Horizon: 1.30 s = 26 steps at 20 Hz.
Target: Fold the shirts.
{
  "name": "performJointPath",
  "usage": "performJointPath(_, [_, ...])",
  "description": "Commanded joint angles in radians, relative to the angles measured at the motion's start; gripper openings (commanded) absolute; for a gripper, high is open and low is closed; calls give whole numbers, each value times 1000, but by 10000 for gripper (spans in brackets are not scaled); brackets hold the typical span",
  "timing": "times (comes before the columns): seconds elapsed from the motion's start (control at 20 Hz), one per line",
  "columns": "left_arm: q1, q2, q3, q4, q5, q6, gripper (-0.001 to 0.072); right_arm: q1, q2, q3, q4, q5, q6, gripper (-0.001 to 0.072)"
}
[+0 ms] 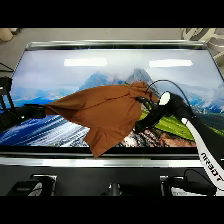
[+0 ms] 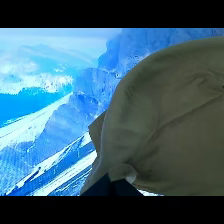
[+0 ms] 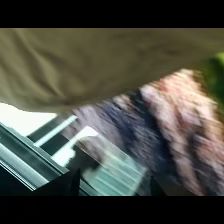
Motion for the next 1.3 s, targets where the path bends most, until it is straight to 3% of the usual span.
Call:
performJointPath(0.0, [0, 1, 0, 0, -3, 3, 24, 82, 13, -141, 131, -216, 47, 446])
performJointPath(0.05, [0, 1, 0, 0, -3, 3, 24, 101, 13, -140, 132, -245, 48, 536])
performJointPath(0.1, [0, 1, 0, 0, -3, 3, 24, 113, 13, -141, 134, -261, 55, 559])
performJointPath(0.35, [0, 1, 0, 0, -3, 3, 24, 115, -11, -141, 176, -322, 141, 518])
performJointPath(0.45, [0, 1, 0, 0, -3, 3, 24, 116, -31, -141, 237, -328, 140, 370])
performJointPath(0.55, [0, 1, 0, 0, -3, 3, 24, 116, -39, -140, 273, -316, 114, 57])
performJointPath(0.6, [0, 1, 0, 0, -3, 3, 24, 116, -33, -138, 278, -315, 66, 19])
performJointPath(0.75, [3, 14, 66, 4, -3, 3, 23, 61, 60, -34, 218, -185, -154, 15])
performJointPath(0.9, [4, 34, 342, 54, -3, 3, 23, -69, 301, 275, -26, -145, -168, 16])
performJointPath(1.0, [3, 35, 597, 52, -2, -9, 23, -144, 480, 504, -185, -257, -168, 17])
performJointPath(1.1, [3, 41, 863, 52, -3, -113, 23, -183, 652, 671, -282, -423, -166, 17])
performJointPath(1.2, [2, 73, 1008, 41, -3, -202, 24, -186, 806, 735, -321, -539, -161, 17])
performJointPath(1.25, [3, 97, 1038, 41, -2, -204, 24, -186, 864, 736, -330, -560, -146, 17])
